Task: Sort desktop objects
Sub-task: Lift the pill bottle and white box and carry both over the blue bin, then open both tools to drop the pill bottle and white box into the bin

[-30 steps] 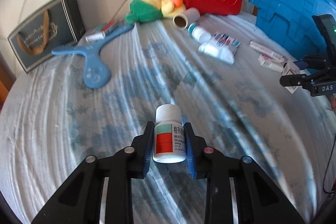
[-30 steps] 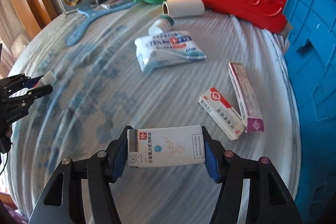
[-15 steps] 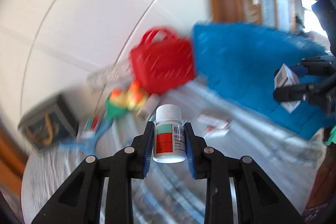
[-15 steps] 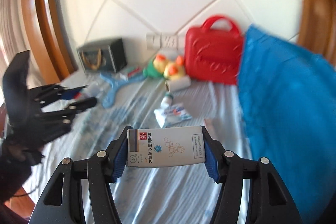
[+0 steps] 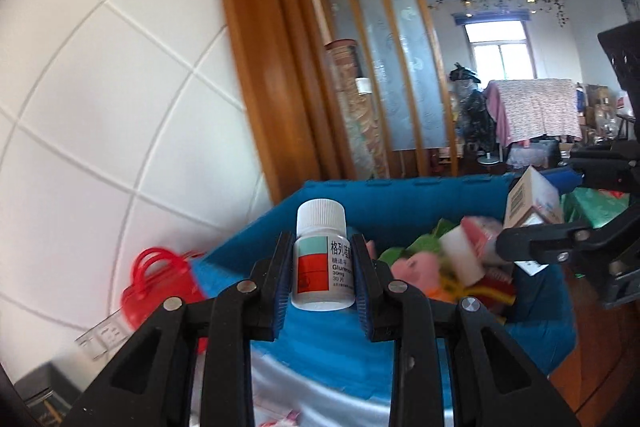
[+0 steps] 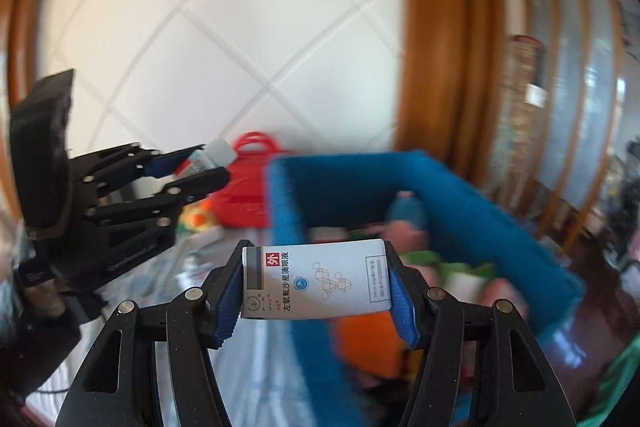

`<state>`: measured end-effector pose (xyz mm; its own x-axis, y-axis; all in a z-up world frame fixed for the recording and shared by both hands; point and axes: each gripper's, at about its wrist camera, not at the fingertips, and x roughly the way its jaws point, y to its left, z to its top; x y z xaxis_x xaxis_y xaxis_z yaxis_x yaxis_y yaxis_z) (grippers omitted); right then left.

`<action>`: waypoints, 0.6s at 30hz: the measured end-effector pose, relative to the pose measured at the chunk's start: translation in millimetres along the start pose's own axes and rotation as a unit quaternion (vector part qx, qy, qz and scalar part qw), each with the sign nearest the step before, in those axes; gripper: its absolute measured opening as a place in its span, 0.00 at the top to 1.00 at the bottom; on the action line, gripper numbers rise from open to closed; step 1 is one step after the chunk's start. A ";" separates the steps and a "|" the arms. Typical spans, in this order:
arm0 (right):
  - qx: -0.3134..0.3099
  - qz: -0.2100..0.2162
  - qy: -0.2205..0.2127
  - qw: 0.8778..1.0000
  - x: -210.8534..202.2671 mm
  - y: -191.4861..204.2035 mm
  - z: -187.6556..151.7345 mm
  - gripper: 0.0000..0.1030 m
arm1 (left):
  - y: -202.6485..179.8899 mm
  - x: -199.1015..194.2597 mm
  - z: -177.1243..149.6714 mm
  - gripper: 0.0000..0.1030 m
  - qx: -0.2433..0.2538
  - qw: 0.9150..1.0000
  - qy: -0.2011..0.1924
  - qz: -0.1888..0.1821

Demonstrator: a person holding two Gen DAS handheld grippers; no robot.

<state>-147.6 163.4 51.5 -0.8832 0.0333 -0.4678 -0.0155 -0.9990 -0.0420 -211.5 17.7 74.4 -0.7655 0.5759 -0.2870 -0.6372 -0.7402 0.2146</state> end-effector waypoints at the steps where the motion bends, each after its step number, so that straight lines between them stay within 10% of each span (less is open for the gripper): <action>1: 0.010 -0.006 0.003 1.000 5.2 -17.9 0.3 0.40 | -9.0 11.6 8.3 0.73 0.003 1.000 0.002 0.000; 11: 0.090 -0.020 0.025 0.995 36.5 -133.0 -2.3 0.35 | -63.1 96.7 47.7 0.70 0.025 0.997 0.054 0.050; 15: 0.099 -0.029 0.014 0.995 31.2 -155.7 -4.0 0.21 | -72.3 104.2 55.2 0.21 0.015 0.993 0.048 0.111; 18: 0.101 -0.033 0.009 0.994 25.5 -165.0 -5.3 0.20 | -78.3 100.3 60.5 0.17 0.003 0.988 0.042 0.145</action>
<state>-165.0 329.2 41.8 -0.8689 0.0975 -0.4852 -0.1682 -0.9802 0.1042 -243.8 154.5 85.3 -0.9064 0.3080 -0.2891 -0.3923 -0.8675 0.3057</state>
